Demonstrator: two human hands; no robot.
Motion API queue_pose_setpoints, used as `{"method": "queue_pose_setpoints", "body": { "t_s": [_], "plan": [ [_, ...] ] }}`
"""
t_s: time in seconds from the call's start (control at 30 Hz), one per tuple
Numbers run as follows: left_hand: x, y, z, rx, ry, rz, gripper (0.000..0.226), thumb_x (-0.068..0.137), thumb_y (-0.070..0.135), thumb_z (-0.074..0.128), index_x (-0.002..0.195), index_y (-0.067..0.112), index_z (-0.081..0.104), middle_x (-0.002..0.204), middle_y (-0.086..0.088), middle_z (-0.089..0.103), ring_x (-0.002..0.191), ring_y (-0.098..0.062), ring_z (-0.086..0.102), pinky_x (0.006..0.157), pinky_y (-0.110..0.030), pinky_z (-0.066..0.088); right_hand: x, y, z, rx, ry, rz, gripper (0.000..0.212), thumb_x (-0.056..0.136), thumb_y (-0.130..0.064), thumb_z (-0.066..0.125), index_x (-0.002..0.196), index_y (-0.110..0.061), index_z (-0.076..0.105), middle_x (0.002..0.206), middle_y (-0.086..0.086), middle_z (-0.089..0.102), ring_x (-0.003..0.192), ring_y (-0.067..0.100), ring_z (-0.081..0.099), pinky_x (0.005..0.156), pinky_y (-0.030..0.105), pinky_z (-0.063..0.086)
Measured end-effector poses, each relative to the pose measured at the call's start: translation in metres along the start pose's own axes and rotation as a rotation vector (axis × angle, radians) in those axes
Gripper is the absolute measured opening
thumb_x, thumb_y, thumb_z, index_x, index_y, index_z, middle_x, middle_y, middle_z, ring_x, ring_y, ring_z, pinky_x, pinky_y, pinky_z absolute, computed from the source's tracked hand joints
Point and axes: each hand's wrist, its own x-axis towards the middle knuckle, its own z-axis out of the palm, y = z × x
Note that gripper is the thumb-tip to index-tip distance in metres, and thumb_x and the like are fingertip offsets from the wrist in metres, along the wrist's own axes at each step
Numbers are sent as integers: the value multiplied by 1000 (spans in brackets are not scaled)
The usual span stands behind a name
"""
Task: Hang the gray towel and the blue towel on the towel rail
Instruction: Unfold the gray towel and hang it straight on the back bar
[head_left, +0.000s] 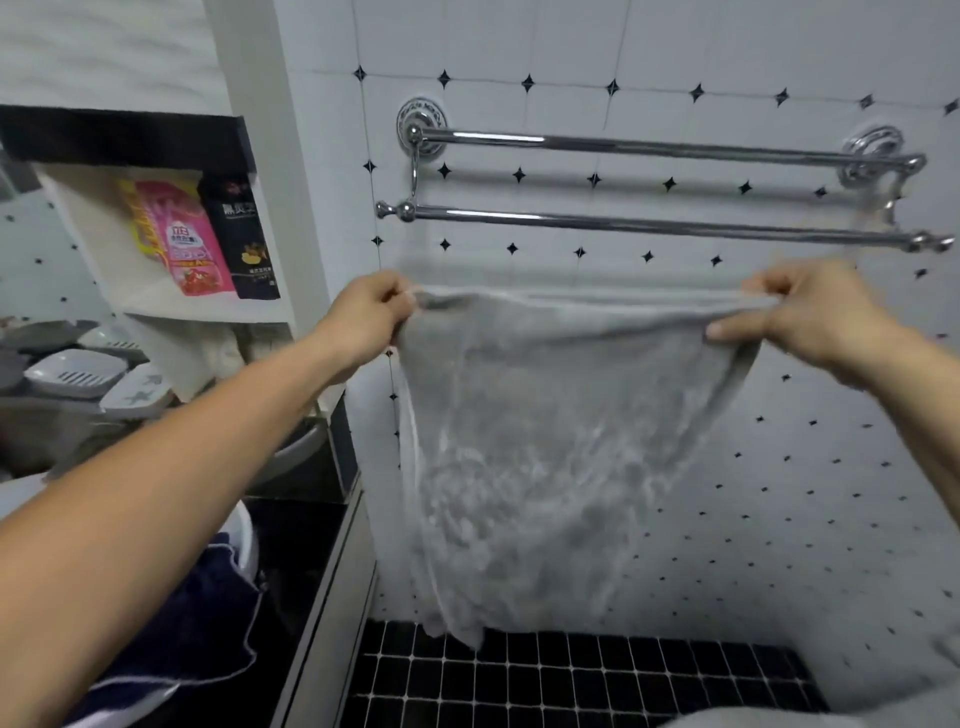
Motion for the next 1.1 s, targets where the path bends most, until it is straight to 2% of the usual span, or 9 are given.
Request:
{"method": "queue_pose_setpoints", "body": {
  "t_s": [0.1,0.23,0.33,0.43,0.6,0.73,0.93,1.03,1.1],
  "plan": [
    [3,4,3,-6,15,55,25,98,15,53,73,17,54,61,1,49,51,-9,46,50,-23,40,1,-8,2,199,44,-72,25,62,-19,89,54,-21,65,37,-16,48,33,-2,38,35,11,28],
    [-11,-23,0,271,-93,27,18,97,17,52,80,14,56,68,2,50,64,-18,44,62,-31,38,-14,7,24,-185,-317,-16,33,62,-32,89,68,-4,71,61,13,65,58,20,51,55,28,34],
    [0,-16,-1,121,51,9,17,98,21,50,83,14,55,69,-1,51,61,-19,46,49,-26,44,2,-1,17,48,-156,13,48,62,-37,88,64,2,60,45,-2,47,43,12,38,44,19,28],
    [8,-14,9,-76,54,-128,14,100,22,46,92,12,52,84,-10,53,68,-25,55,42,-31,54,4,-7,28,265,-255,19,45,63,-39,86,59,-1,61,43,-4,38,39,10,29,39,16,23],
    [1,-31,14,-54,-5,-143,20,101,18,45,83,16,52,77,-5,52,42,-10,58,56,-36,60,-7,14,27,-173,-674,9,21,63,-28,88,64,-18,69,49,-3,56,47,14,47,51,24,37],
    [7,-24,14,70,-36,2,16,98,21,48,84,17,55,68,2,51,53,-14,45,50,-28,40,-6,34,40,-487,-655,33,23,66,-28,85,71,-12,71,65,3,73,64,19,64,61,26,50],
    [18,-12,5,-11,20,-7,16,100,21,48,88,14,56,71,-1,50,60,-15,43,52,-26,40,-20,69,56,361,-386,312,31,62,-2,85,92,-1,74,78,11,75,76,27,70,82,43,52],
    [26,-9,-2,14,20,9,16,99,22,48,89,14,56,74,-1,51,67,-17,43,61,-33,39,-24,70,66,508,-341,360,57,43,-2,88,97,3,72,80,11,77,81,30,74,79,40,55],
    [29,-7,-8,19,39,17,18,99,23,48,83,19,56,73,1,51,66,-16,43,61,-33,37,-21,68,66,515,-336,347,52,39,-5,92,88,-4,76,88,17,77,93,36,72,90,47,55]
  ]
}}
